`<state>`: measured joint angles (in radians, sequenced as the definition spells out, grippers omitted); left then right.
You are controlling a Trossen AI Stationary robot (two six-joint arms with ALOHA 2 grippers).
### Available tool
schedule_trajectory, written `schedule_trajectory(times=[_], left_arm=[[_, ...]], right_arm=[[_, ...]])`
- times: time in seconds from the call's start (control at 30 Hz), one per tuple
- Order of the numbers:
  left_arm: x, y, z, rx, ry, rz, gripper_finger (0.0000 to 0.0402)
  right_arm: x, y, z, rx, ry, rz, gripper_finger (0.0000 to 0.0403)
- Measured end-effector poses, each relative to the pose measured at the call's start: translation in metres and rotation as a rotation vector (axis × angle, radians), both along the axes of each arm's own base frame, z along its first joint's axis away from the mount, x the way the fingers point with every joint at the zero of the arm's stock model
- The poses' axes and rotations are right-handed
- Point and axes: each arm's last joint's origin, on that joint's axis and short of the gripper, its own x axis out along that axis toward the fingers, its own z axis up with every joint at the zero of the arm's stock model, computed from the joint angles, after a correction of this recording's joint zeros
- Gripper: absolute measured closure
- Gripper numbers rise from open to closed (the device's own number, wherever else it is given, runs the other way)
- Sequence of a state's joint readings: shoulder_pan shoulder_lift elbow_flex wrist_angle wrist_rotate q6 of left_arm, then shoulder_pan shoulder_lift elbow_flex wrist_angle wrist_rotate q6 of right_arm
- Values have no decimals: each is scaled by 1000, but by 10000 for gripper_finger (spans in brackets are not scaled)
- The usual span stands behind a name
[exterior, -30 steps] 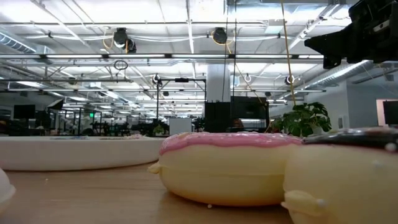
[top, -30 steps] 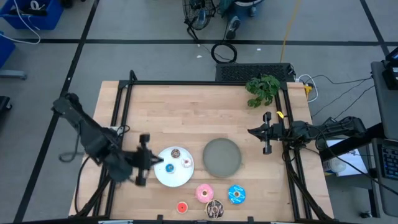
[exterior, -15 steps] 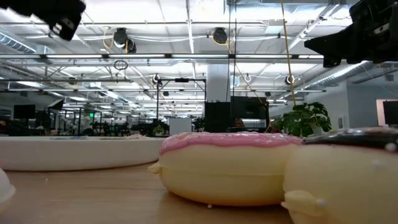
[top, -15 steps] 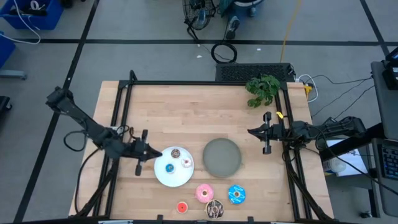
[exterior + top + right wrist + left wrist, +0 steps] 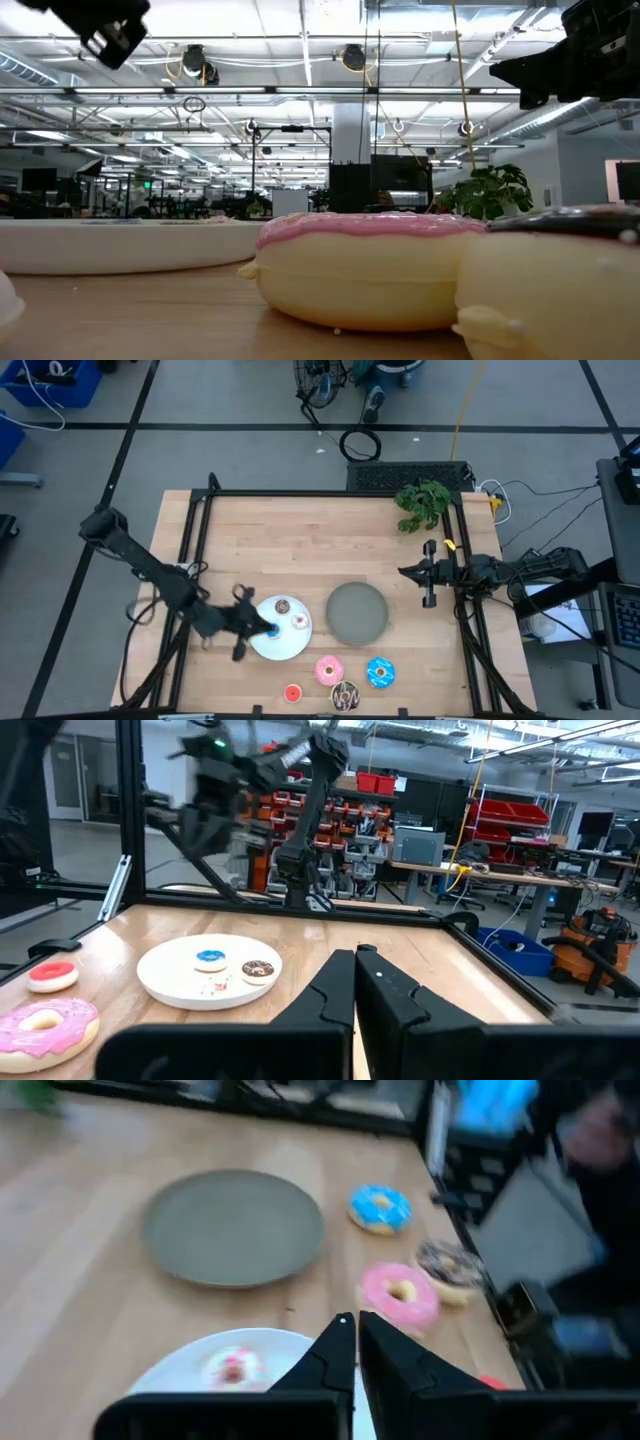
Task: Pick & Place donuts
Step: Put the small orange donut on the white plate
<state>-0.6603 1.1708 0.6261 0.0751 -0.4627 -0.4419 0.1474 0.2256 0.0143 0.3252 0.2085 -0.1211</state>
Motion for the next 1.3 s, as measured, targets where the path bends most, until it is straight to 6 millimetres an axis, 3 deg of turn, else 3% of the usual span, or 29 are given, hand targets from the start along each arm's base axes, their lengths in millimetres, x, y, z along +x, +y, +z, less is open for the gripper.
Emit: schedule_trajectory(times=[0.1,0.47,0.67,0.97,1.3], left_arm=[[26,-22,7,76,90,-64,397],[98,-89,33,197,335,-145,361],[124,-108,25,90,499,-120,360],[135,-121,-19,202,607,-214,345],[134,-124,-27,209,612,-228,228]], right_arm=[[0,0,0,0,0,0,403],[0,0,0,4,1,0,403],[0,0,0,5,-1,1,403],[0,0,0,5,-3,1,403],[0,0,1,6,-7,0,403]])
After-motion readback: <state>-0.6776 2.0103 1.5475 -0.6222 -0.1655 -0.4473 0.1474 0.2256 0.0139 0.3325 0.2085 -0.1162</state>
